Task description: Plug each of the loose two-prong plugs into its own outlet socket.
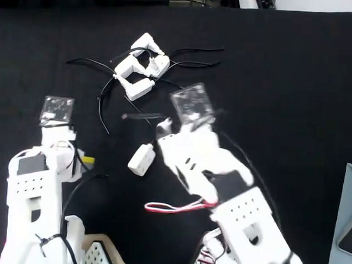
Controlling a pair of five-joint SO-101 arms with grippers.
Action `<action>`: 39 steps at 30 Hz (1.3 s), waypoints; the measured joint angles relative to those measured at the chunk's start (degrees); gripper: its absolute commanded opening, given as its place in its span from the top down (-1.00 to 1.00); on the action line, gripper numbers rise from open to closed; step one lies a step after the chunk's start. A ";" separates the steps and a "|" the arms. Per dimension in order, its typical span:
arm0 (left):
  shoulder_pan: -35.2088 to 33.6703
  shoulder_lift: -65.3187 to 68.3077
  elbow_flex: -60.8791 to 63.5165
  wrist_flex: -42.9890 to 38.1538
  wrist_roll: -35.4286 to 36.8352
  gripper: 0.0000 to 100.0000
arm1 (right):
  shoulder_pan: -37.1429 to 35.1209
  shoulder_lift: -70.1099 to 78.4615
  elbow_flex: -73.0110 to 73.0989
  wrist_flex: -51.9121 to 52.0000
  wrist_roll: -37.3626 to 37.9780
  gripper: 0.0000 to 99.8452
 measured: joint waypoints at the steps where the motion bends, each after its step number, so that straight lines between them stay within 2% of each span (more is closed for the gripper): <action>1: 1.32 0.00 -1.58 1.93 0.00 0.22 | 0.62 -1.23 0.44 0.26 0.00 0.98; 6: 11.34 0.00 -6.86 8.09 0.00 0.22 | 4.57 -3.69 1.14 0.35 0.00 0.98; 13: 23.12 0.09 -7.56 5.71 0.00 0.22 | 6.51 -3.96 2.02 0.35 0.00 0.98; 19: 24.00 1.32 -4.22 -3.43 0.00 0.22 | 6.51 -4.04 2.02 0.35 0.00 0.98; 25: 24.00 11.69 -3.60 -11.34 0.00 0.22 | 6.51 -4.04 2.02 0.35 0.00 0.98; 32: 21.36 26.20 -8.26 -15.21 0.09 0.22 | 6.51 -4.04 2.90 0.35 0.00 0.98; 39: 17.32 33.76 -11.43 -17.93 0.09 0.25 | 4.13 -4.04 3.69 0.35 0.00 0.98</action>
